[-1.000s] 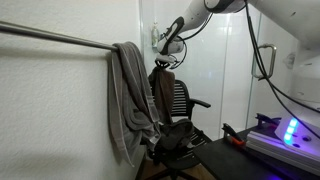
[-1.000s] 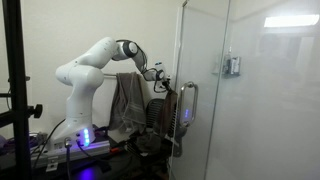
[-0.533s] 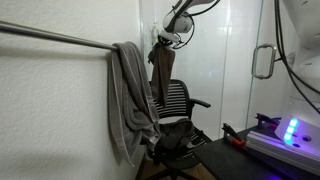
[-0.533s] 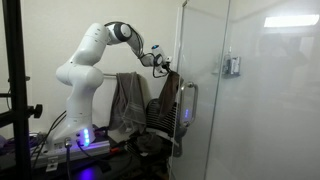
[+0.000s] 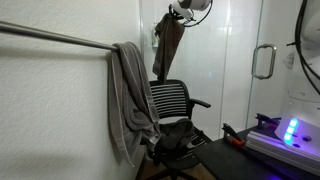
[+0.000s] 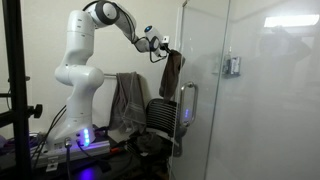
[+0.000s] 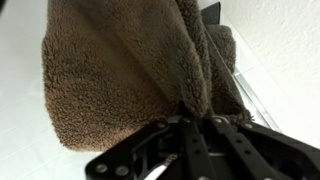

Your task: Move the gray towel from the backrest of the black chair to the seat of the chair

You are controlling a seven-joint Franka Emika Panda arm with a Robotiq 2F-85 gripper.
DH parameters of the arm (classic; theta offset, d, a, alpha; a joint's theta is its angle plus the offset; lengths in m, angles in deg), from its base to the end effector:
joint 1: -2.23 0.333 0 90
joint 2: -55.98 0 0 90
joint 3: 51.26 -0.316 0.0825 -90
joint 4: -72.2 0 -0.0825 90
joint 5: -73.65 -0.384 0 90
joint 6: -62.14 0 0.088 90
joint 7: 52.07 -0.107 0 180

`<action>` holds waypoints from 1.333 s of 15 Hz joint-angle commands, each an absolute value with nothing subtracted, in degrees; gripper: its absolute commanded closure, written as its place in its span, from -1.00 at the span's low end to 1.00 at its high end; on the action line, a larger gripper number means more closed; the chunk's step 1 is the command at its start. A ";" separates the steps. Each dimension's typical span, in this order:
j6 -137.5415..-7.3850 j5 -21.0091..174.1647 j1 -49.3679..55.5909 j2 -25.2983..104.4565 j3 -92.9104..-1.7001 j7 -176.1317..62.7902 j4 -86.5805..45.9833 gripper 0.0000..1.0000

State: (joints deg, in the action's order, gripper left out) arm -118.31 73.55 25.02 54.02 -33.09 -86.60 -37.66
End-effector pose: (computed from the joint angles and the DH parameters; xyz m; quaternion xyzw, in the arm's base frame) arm 0.6094 0.0523 0.6238 -0.7981 0.2107 -0.5331 0.1855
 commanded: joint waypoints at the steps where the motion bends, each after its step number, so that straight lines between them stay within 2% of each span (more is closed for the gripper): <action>1: -104.85 85.96 23.31 67.04 -31.26 -95.19 -44.19 0.95; 5: -84.00 101.72 15.61 80.05 -37.70 -109.82 -48.32 0.95; 6: -78.70 101.92 15.51 83.21 -38.73 -109.22 -49.58 0.95; 7: -75.74 95.44 8.71 83.92 -45.53 -104.30 -50.88 0.95; 9: -70.68 88.47 8.64 84.33 -46.54 -98.40 -52.29 0.95; 11: -72.15 80.66 8.38 83.01 -47.08 -93.19 -56.23 0.95; 15: -71.63 68.53 7.70 71.75 -46.91 -82.98 -57.77 0.95; 20: -84.16 55.28 7.97 54.09 -48.91 -73.42 -56.81 0.95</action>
State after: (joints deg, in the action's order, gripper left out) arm -77.64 61.90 8.90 63.71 -46.93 -78.59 -59.35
